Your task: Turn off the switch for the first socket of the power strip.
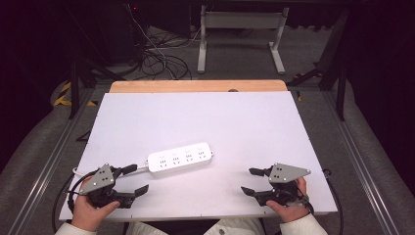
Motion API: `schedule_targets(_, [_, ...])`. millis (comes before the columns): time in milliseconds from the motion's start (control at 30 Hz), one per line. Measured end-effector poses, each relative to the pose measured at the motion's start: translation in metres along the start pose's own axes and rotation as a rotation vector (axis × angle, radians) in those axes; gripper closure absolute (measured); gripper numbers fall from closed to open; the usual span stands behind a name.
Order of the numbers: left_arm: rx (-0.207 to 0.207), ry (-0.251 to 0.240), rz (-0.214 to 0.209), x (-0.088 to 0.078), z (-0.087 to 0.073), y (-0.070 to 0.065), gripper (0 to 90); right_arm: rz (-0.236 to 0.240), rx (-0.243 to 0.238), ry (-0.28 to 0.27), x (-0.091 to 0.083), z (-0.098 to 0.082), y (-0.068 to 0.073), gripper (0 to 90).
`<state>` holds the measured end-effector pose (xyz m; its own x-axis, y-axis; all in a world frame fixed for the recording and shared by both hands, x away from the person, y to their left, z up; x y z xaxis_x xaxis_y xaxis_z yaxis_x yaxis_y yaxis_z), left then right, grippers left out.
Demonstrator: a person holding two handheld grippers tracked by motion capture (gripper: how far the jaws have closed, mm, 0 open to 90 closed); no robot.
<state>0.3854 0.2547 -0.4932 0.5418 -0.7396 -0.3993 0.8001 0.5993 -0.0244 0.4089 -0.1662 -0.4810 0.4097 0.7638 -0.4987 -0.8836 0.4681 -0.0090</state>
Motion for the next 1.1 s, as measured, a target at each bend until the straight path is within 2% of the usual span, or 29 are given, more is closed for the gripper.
schedule_targets(67, [-0.01, 0.01, -0.001, 0.0003, -0.0032, 0.0, 19.2, 0.002, 0.001, -0.001, 0.0001, 0.0, 0.0001, 34.7])
schedule_targets(233, [-0.088, 0.034, -0.021, -0.0008, -0.0057, -0.0022, 22.7, 0.005, 0.002, 0.001, 0.0007, -0.0004, -0.0001, 34.5])
schedule_targets(300, [-0.103, 0.043, -0.024, -0.0019, -0.0045, -0.0007, 23.0, 0.005, 0.001, 0.001, 0.0008, -0.0004, -0.0001, 34.4])
schedule_targets(433, [-0.099, 0.033, -0.016, -0.0053, -0.0015, 0.0017, 23.3, 0.006, -0.001, 0.003, 0.0011, -0.0003, 0.0001, 34.4])
schedule_targets(633, [-0.056, 0.012, 0.014, -0.0072, 0.0018, 0.0007, 22.4, 0.006, -0.003, 0.003, 0.001, -0.0002, 0.0003, 34.4])
schedule_targets(1000, [-0.028, 0.013, 0.04, -0.008, 0.0026, 0.0011, 21.3, 0.007, 0.0, 0.0, 0.0007, -0.0001, 0.0002, 34.3])
schedule_targets(1100, [-0.031, 0.006, 0.046, -0.0084, 0.0031, 0.0012, 20.9, 0.007, 0.0, 0.0, 0.0008, -0.0002, 0.0002, 34.3])
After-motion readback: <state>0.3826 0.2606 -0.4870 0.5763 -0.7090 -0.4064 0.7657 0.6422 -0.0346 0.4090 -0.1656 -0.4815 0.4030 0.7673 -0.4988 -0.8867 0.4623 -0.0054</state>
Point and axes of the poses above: each handheld gripper's, and its own axes: x roughly forward along the jaws, z roughly out of its top, y roughly to its left, the point moved 5 cm from there along x, roughly forward along the jaws, and after that the axes turned 1 degree about x, right-handed, at the moved point
